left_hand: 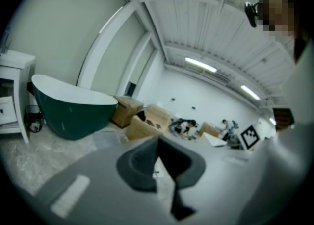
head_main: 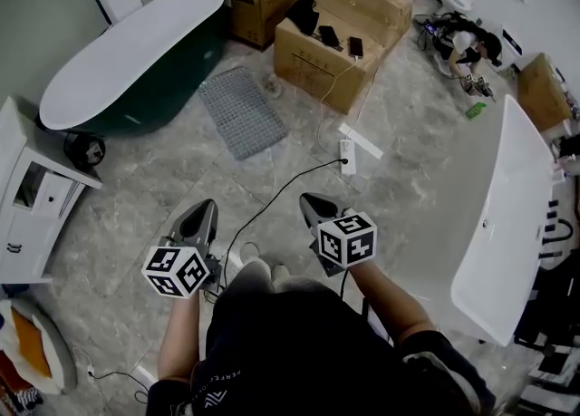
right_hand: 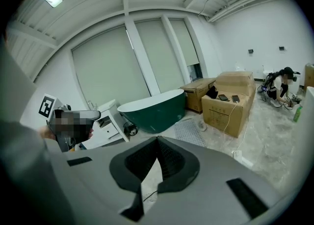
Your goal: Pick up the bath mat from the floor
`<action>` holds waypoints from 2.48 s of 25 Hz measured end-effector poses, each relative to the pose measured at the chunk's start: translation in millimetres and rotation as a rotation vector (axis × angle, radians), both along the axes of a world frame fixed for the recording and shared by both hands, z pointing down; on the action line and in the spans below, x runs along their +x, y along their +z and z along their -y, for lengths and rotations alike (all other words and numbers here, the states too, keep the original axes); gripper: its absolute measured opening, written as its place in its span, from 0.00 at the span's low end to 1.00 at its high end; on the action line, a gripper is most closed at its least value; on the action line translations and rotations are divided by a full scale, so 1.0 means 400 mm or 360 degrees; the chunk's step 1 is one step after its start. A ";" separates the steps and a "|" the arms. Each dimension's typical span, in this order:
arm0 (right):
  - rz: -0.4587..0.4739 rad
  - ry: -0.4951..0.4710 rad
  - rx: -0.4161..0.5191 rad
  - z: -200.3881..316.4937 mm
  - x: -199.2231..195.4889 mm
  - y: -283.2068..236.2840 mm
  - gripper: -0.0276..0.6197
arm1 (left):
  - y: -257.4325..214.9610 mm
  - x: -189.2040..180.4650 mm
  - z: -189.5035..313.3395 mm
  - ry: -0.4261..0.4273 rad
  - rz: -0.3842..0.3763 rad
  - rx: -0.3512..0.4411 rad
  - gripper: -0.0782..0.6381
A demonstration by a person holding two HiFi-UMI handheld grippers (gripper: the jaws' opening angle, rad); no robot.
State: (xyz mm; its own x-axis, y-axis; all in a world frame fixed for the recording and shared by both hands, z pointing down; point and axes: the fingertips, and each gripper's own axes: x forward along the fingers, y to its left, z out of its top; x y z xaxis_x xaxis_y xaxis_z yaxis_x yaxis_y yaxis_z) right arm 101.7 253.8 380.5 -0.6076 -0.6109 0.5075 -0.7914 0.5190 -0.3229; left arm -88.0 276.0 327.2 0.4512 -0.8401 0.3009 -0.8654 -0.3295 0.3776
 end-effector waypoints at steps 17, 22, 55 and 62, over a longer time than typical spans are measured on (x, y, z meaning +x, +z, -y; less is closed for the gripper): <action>-0.0071 0.0095 -0.0094 0.220 -0.075 0.062 0.03 | 0.054 -0.065 0.270 0.0107 -0.0035 -0.0047 0.12; -0.0064 0.0142 -0.0132 0.335 -0.146 0.071 0.03 | 0.069 -0.131 0.398 0.0153 -0.0038 -0.0091 0.12; -0.0075 0.0350 -0.0267 0.934 -0.108 0.222 0.03 | 0.220 -0.118 1.010 0.0317 0.0029 -0.0180 0.12; -0.0105 0.0284 -0.0363 1.058 -0.050 0.314 0.03 | 0.279 -0.032 1.121 0.0305 0.0014 -0.0322 0.12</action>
State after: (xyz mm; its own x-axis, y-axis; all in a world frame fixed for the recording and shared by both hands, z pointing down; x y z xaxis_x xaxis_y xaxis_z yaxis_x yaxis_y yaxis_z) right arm 81.6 -169.5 506.1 -0.4622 -0.5705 0.6789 -0.8867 0.2897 -0.3602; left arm -100.8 -172.3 438.9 0.5929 -0.6620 0.4586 -0.7980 -0.4063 0.4451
